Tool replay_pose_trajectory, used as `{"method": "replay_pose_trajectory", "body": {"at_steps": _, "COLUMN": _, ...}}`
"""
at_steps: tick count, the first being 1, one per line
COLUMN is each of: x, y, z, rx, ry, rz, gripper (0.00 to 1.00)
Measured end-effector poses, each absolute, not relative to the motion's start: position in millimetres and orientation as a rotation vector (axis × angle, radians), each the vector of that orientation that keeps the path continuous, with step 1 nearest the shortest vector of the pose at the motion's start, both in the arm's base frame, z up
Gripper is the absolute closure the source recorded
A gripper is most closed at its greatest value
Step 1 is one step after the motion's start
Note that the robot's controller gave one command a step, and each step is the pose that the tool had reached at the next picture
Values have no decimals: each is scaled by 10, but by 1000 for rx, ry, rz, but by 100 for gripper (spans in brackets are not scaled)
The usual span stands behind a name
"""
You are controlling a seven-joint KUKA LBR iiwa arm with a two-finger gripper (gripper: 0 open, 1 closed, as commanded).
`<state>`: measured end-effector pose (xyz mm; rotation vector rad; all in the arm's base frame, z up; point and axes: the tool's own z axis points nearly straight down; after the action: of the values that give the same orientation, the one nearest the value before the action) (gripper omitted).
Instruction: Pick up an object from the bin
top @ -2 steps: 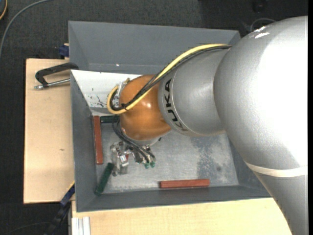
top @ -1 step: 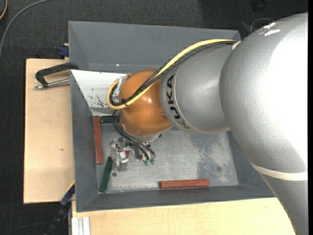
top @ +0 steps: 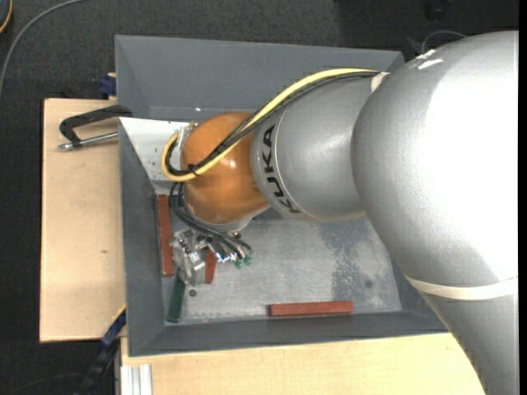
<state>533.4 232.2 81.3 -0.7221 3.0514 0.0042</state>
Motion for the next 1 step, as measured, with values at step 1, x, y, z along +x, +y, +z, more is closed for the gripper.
{"method": "replay_pose_trajectory", "body": {"at_steps": 1, "x": 5255, "y": 1924, "z": 1108, "rx": -519, "ry": 3096, "rz": 1, "gripper": 100}}
